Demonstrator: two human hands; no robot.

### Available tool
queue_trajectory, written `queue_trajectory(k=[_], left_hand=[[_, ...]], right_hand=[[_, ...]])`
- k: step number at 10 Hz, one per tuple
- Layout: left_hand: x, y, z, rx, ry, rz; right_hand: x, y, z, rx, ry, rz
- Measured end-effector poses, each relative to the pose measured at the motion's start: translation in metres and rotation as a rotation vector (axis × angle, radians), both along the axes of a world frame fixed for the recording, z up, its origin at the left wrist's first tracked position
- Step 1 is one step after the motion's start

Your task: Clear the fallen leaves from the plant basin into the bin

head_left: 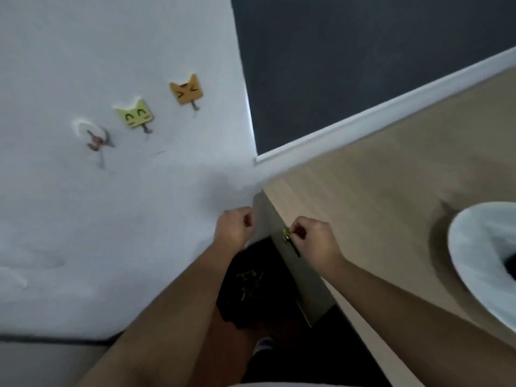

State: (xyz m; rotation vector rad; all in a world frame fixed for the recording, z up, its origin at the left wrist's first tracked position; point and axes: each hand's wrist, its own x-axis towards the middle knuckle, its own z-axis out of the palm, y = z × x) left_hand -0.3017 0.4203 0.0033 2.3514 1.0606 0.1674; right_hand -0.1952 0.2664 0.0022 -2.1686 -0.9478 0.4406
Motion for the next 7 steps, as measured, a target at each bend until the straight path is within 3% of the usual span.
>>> queue_trajectory(k=[1, 4, 5, 6, 7], left_hand=[[-0.052, 0.046, -0.035, -0.055, 0.054, 0.105], [-0.084, 0.104, -0.163, -0.336, 0.187, 0.047], [-0.080, 0.117, -0.191, -0.389, 0.188, 0.010], [-0.079, 0.129, -0.200, -0.420, 0.327, -0.069], [-0.079, 0.136, -0.201, -0.376, 0.339, -0.070]], right_hand=[[-0.030, 0.053, -0.017, -0.098, -0.013, 0.121], [-0.059, 0.138, -0.128, -0.384, 0.150, 0.136], [-0.054, 0.154, -0.158, -0.439, 0.161, 0.148], [-0.052, 0.159, -0.175, -0.547, 0.202, 0.195], [-0.049, 0.158, -0.180, -0.530, 0.213, 0.150]])
